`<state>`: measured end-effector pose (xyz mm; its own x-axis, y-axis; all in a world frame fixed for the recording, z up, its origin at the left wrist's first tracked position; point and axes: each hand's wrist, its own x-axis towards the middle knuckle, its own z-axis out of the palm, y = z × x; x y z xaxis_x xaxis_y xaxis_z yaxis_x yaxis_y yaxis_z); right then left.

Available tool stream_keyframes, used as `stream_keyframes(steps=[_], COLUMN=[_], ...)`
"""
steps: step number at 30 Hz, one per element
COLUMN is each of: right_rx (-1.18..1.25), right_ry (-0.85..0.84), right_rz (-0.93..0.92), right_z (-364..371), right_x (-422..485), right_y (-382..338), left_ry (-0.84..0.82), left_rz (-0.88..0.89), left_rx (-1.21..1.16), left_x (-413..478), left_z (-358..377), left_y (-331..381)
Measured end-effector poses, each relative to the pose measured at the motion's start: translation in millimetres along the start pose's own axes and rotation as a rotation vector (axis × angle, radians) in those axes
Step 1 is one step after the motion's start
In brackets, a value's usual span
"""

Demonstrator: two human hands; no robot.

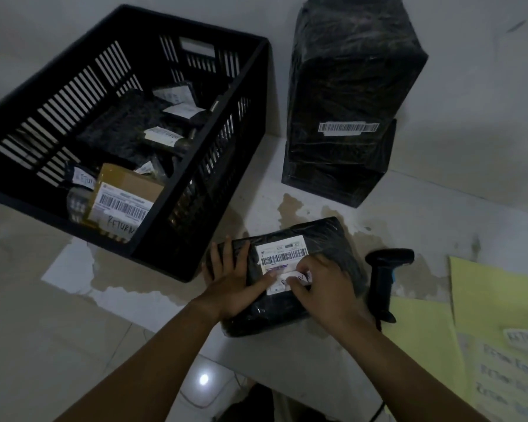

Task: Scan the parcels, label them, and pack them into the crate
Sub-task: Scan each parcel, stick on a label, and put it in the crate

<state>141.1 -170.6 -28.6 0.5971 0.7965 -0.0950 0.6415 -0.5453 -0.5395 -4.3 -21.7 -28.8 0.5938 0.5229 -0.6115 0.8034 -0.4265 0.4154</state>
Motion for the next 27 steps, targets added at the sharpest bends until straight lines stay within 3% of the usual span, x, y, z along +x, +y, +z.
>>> stream_keyframes(steps=[12,27], right_rx=[0.062,-0.061], right_ry=[0.026,0.079], right_rz=[-0.024,-0.01], right_z=[-6,5], right_x=[-2,-3], right_y=[2,0], left_ry=[-0.027,-0.016], left_rz=[-0.044,-0.07], left_rx=[0.038,0.13], left_x=[-2,0], left_z=[-4,2], left_y=[9,11])
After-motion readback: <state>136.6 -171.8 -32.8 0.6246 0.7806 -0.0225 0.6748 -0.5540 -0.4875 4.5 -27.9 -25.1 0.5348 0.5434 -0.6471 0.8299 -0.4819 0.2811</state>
